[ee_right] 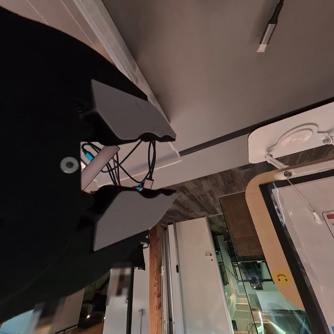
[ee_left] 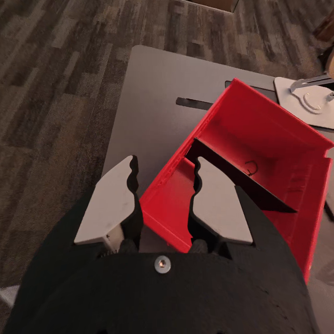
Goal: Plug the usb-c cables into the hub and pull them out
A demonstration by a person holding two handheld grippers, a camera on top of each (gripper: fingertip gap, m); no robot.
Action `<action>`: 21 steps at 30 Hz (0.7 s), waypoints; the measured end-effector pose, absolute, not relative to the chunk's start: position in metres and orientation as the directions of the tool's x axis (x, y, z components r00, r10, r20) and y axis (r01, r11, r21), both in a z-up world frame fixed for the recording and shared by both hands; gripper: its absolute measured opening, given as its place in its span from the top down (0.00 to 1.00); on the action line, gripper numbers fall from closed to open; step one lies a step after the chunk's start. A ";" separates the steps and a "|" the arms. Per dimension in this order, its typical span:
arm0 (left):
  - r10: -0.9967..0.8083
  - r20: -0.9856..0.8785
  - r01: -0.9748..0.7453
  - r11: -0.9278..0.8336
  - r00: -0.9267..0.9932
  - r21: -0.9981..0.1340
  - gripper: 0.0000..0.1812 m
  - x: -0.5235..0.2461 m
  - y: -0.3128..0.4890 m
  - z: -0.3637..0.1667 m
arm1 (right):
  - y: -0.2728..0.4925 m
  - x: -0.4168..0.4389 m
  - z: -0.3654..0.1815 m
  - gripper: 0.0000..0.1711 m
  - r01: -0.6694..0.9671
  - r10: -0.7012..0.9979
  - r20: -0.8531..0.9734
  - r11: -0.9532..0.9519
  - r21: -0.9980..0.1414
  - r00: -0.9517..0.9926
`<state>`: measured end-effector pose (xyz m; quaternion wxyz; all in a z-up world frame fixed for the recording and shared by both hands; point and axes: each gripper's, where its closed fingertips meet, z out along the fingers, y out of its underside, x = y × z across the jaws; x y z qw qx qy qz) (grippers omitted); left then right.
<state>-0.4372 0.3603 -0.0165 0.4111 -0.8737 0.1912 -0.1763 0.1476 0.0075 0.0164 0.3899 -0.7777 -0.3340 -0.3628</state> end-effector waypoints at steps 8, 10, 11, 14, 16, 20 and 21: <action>-0.586 -0.046 -0.454 -0.572 0.809 -0.683 0.59 -0.424 0.367 -0.068 | 0.013 0.143 -0.001 0.70 0.807 0.287 0.821 -0.503 -0.309 0.493; -0.606 -0.119 -0.544 -0.589 0.787 -0.598 0.60 -0.428 0.366 -0.084 | 0.014 0.141 -0.002 0.70 0.810 0.292 0.821 -0.500 -0.306 0.490; -0.622 -0.145 -0.584 -0.593 0.769 -0.555 0.61 -0.430 0.366 -0.090 | 0.014 0.141 -0.003 0.70 0.810 0.293 0.820 -0.499 -0.307 0.492; -0.668 -0.153 -0.659 -0.622 0.729 -0.423 0.65 -0.430 0.365 -0.111 | 0.015 0.140 -0.006 0.70 0.811 0.302 0.817 -0.500 -0.303 0.492; -0.658 -0.215 -0.680 -0.617 0.722 -0.397 0.72 -0.435 0.372 -0.114 | 0.015 0.140 -0.009 0.70 0.812 0.313 0.814 -0.504 -0.295 0.490; -0.718 -0.253 -0.747 -0.536 0.649 -0.395 0.82 -0.427 0.365 -0.104 | 0.015 0.142 -0.013 0.70 0.807 0.318 0.808 -0.513 -0.293 0.496; -0.739 -0.272 -0.771 -0.496 0.616 -0.400 0.84 -0.423 0.361 -0.099 | 0.015 0.143 -0.014 0.70 0.805 0.317 0.807 -0.516 -0.293 0.498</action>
